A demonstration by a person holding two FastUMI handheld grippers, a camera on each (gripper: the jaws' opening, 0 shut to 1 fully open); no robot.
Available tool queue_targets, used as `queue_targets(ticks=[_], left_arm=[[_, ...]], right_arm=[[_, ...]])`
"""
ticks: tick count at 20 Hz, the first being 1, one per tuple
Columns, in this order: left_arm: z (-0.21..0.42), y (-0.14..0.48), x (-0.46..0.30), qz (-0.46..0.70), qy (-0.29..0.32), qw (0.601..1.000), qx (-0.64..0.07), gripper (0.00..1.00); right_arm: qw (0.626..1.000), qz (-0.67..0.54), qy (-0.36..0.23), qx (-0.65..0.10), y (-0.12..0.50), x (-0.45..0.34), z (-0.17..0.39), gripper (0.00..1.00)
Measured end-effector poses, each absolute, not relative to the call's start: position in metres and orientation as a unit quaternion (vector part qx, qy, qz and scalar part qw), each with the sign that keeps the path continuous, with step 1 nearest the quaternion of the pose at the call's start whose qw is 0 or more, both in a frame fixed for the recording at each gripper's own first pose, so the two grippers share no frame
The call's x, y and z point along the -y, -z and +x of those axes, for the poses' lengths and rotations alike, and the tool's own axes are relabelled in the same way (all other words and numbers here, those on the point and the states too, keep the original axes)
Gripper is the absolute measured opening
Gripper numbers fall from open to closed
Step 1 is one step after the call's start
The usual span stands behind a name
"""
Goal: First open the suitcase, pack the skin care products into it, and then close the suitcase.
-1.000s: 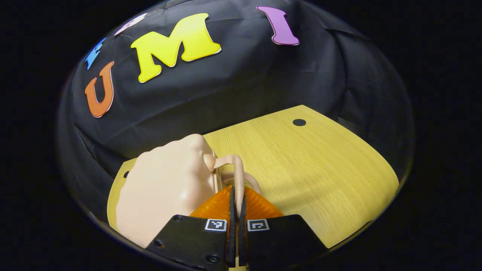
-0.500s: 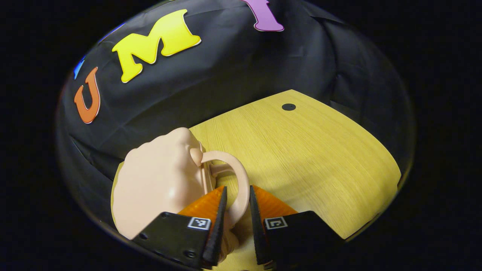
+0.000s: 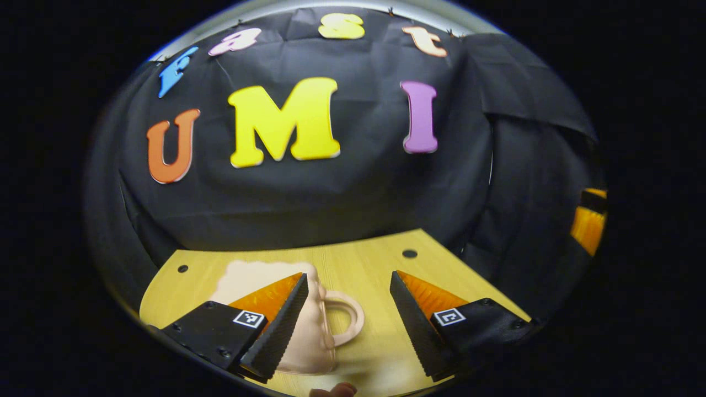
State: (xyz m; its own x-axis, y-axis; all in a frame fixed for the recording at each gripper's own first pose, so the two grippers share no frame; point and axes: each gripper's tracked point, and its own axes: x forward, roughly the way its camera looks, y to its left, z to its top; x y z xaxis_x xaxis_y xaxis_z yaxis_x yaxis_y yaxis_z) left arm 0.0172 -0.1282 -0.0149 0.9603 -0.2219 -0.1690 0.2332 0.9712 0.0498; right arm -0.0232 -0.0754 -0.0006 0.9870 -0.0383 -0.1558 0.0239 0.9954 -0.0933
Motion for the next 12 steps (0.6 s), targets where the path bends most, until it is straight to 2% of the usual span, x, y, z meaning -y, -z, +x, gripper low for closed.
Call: queue_targets(ticks=[2, 3, 4, 6, 7, 10, 12], left_arm=[[0.009, -0.033, 0.109, 0.019, 0.097, 0.995, -0.03, 0.95], [0.006, -0.048, 0.1, 0.012, 0.089, 0.996, -0.016, 0.95], [-0.001, -0.06, 0.091, 0.004, 0.082, 0.997, -0.005, 0.95], [-0.012, -0.086, 0.071, -0.011, 0.058, 0.998, 0.023, 0.95], [-0.018, -0.095, 0.059, -0.016, 0.041, 0.999, 0.032, 0.95], [-0.033, -0.103, 0.033, -0.002, -0.004, 0.999, 0.039, 0.96], [-0.037, -0.105, 0.027, -0.003, -0.01, 0.999, 0.039, 0.96]], right_arm=[[0.998, -0.042, 0.01, -0.053, -0.022, 0.061, -0.012, 0.76], [0.998, -0.036, 0.009, -0.041, -0.033, 0.054, -0.008, 0.8], [0.999, -0.027, 0.006, -0.026, -0.046, 0.045, -0.004, 0.76], [1.0, -0.013, 0.0, 0.001, -0.067, 0.026, 0.001, 0.77], [1.0, -0.007, -0.004, 0.013, -0.075, 0.016, 0.001, 0.75], [1.0, 0.003, -0.018, 0.023, -0.082, -0.015, 0.007, 0.77], [0.999, 0.008, -0.028, 0.02, -0.083, -0.031, 0.008, 0.78]])
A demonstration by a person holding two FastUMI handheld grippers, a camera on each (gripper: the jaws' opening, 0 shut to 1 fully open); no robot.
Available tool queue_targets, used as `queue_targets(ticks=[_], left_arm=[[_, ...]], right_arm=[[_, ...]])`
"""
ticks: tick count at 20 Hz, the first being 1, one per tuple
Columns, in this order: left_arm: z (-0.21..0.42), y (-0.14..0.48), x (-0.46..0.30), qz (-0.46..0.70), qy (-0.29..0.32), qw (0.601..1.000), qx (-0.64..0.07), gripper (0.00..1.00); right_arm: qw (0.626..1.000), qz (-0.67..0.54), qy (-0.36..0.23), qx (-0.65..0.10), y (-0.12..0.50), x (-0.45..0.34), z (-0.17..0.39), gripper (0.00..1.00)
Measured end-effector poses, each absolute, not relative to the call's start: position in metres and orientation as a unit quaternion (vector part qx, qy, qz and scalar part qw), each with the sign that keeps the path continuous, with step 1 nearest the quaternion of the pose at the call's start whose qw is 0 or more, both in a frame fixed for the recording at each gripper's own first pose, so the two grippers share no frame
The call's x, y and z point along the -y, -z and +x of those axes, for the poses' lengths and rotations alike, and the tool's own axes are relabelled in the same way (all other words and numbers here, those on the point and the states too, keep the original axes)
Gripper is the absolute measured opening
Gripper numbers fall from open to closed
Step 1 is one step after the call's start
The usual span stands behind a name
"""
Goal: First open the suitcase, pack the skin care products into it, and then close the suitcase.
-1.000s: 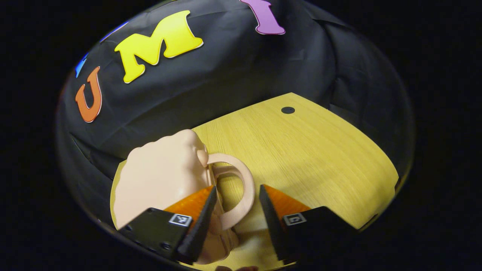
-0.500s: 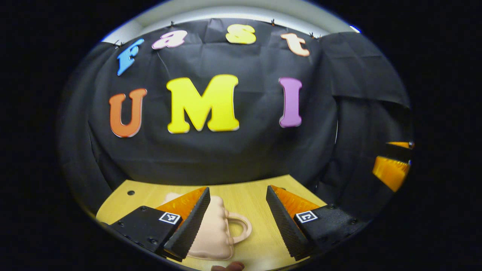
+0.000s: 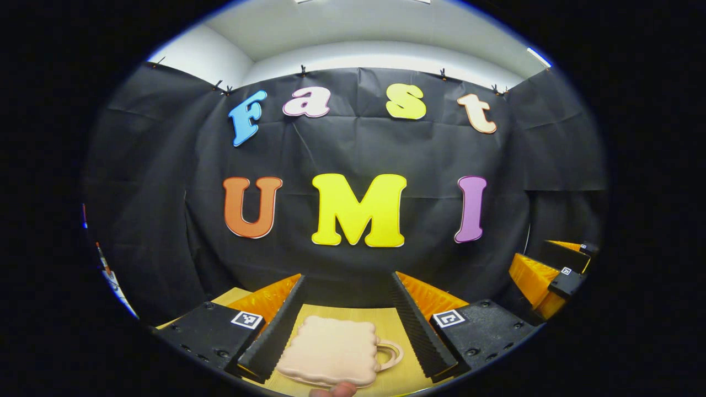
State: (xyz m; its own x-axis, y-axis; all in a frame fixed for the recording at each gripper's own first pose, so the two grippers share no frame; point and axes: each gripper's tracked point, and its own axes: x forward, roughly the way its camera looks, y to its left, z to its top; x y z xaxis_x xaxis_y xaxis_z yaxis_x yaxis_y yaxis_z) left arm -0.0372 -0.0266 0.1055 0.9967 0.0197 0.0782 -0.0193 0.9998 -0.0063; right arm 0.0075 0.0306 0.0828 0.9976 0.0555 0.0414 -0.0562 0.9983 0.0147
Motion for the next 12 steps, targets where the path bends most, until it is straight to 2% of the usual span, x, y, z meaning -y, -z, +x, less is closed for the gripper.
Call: queue_targets(ticks=[5, 12], left_arm=[[-0.046, -0.109, 0.006, -0.002, -0.028, 0.999, 0.045, 0.96], [-0.049, -0.103, 0.002, -0.003, -0.036, 0.999, 0.036, 0.96]], right_arm=[[0.999, 0.007, -0.042, 0.015, -0.08, -0.047, 0.008, 0.75], [0.998, 0.008, -0.056, 0.004, -0.075, -0.062, 0.012, 0.77]])
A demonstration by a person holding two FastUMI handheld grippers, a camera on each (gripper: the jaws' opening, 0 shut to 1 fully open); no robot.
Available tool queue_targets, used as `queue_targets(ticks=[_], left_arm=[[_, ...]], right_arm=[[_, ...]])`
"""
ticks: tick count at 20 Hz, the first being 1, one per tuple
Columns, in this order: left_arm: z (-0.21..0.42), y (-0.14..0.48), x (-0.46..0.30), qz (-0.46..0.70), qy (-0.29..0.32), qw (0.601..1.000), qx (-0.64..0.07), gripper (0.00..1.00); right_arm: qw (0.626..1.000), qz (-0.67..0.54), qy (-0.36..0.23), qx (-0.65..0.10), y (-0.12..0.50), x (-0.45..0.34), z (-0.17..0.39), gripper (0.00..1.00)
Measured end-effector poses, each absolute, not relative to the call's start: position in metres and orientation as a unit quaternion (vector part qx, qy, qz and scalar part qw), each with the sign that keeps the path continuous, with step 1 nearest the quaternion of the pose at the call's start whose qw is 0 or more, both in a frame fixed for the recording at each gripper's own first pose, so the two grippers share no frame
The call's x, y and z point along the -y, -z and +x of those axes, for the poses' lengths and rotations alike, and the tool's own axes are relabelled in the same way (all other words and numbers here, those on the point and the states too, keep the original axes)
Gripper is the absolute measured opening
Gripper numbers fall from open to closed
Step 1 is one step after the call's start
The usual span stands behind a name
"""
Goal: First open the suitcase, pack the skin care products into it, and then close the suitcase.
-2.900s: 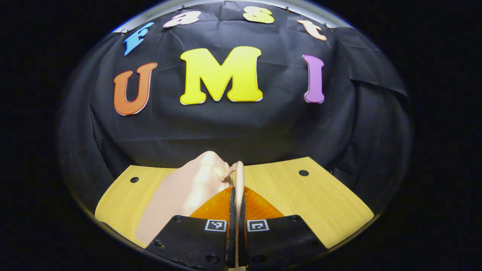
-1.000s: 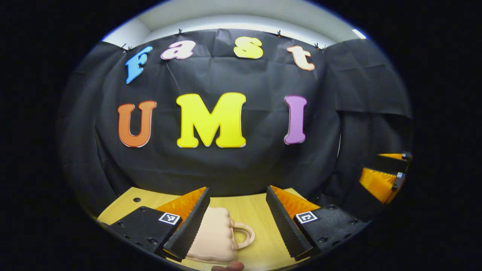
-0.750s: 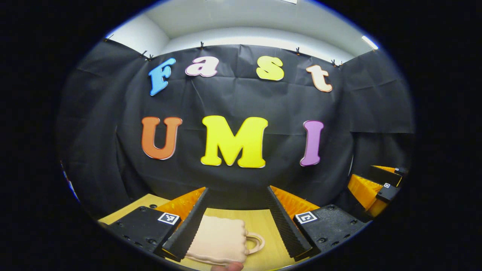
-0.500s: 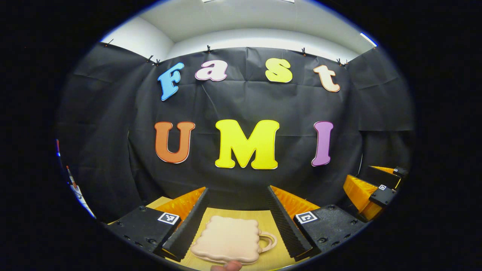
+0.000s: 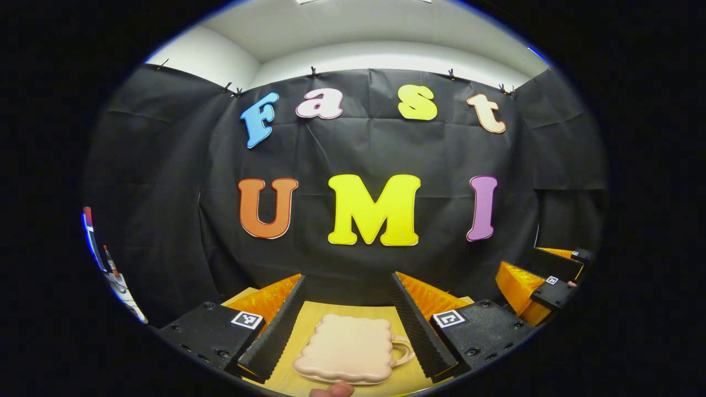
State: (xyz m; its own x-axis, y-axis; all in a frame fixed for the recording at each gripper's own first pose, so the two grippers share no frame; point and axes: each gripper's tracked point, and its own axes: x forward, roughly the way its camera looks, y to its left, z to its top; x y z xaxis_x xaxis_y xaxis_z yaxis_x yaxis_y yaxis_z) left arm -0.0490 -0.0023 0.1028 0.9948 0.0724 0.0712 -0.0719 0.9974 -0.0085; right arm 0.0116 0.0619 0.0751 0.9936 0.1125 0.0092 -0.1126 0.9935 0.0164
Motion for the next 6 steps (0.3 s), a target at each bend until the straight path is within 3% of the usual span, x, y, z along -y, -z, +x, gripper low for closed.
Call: queue_targets(ticks=[6], left_arm=[[-0.0482, -0.1009, -0.008, -0.009, -0.053, 0.998, 0.036, 0.96]], right_arm=[[0.998, 0.006, -0.058, 0.002, -0.0744, -0.0639, 0.014, 0.76]])
